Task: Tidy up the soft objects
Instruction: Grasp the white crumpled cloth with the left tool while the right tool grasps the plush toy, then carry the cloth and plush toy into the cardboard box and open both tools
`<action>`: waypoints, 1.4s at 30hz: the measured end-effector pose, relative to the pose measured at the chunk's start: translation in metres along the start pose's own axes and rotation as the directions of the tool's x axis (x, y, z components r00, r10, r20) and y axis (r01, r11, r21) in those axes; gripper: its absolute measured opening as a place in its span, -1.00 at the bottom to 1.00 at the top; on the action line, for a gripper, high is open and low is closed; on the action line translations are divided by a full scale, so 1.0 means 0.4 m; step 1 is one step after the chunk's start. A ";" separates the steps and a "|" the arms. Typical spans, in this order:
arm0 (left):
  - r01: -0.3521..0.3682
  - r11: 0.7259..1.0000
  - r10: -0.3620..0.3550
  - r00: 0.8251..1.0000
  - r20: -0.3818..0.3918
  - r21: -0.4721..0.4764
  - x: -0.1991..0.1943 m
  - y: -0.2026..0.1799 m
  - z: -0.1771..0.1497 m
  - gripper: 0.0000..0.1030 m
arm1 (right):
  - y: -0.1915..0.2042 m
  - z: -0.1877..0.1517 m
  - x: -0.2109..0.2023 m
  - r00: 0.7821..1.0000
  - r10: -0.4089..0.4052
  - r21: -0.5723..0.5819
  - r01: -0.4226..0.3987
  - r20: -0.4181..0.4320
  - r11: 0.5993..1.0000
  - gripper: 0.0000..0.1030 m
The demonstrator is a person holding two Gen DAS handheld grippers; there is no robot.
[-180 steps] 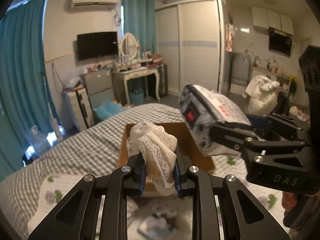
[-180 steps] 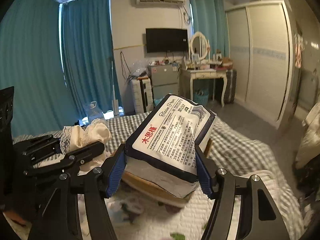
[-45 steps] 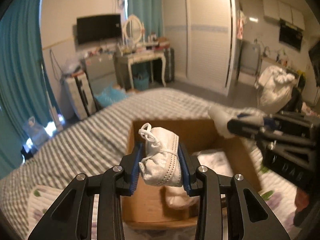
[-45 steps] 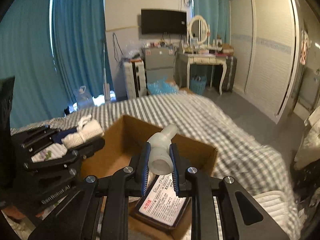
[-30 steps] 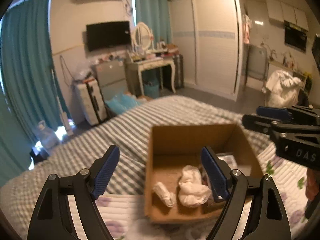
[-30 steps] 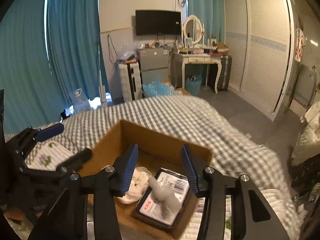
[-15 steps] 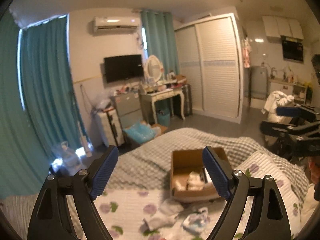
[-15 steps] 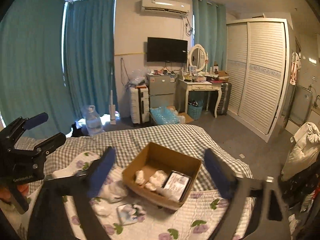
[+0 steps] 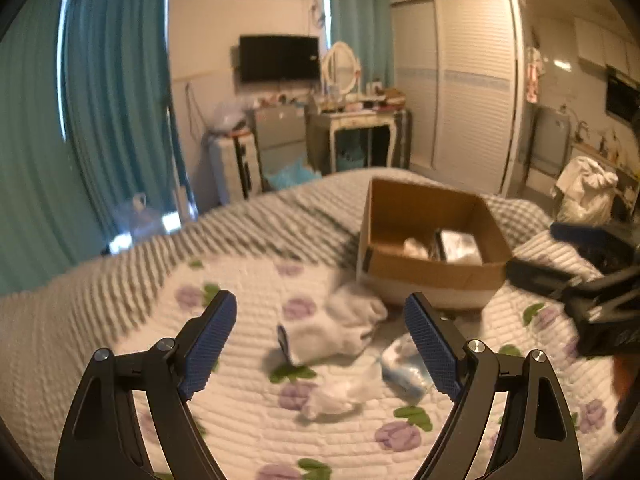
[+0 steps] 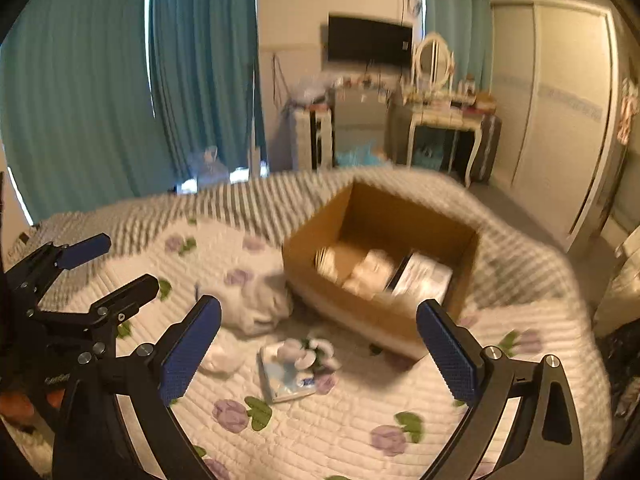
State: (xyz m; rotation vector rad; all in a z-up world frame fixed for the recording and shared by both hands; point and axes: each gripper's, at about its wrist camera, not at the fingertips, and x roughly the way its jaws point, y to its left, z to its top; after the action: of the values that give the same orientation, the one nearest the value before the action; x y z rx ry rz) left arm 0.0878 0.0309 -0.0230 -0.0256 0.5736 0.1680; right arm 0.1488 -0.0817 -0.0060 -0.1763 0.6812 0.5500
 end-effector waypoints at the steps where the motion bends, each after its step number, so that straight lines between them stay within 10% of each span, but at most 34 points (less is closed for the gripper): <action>1: -0.010 1.000 0.009 1.000 -0.015 -0.002 0.031 -0.003 -0.020 0.69 | -0.002 -0.016 0.048 0.999 0.011 0.013 -0.011 -0.030 1.000 0.92; 13: -0.003 1.000 0.003 0.973 -0.232 0.002 0.216 -0.028 -0.190 0.69 | -0.022 -0.136 0.351 0.982 0.032 -0.013 -0.035 -0.188 0.999 0.75; 17: 0.005 1.000 -0.008 0.956 -0.294 -0.010 0.247 -0.035 -0.219 0.66 | -0.019 -0.161 0.388 0.969 0.064 -0.004 -0.066 -0.238 0.998 0.35; 22: 0.015 0.998 -0.032 0.949 -0.314 -0.058 0.261 -0.014 -0.246 0.63 | -0.023 -0.166 0.365 0.973 0.046 -0.006 -0.049 -0.225 0.999 0.20; 30: 0.053 0.993 -0.083 0.950 -0.301 -0.105 0.256 0.004 -0.248 -0.05 | -0.055 -0.183 0.300 0.980 0.049 0.057 -0.038 -0.195 0.998 0.20; 42: 0.095 0.990 -0.118 0.958 -0.262 -0.102 0.167 0.001 -0.227 -0.11 | -0.051 -0.193 0.206 0.992 0.033 0.073 -0.024 -0.124 0.997 0.20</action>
State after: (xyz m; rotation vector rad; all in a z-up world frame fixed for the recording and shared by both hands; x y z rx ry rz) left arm 0.0941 0.0349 -0.1355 -0.1671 0.8331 0.0847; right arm 0.1702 -0.0895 -0.1185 -0.1354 0.8254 0.5441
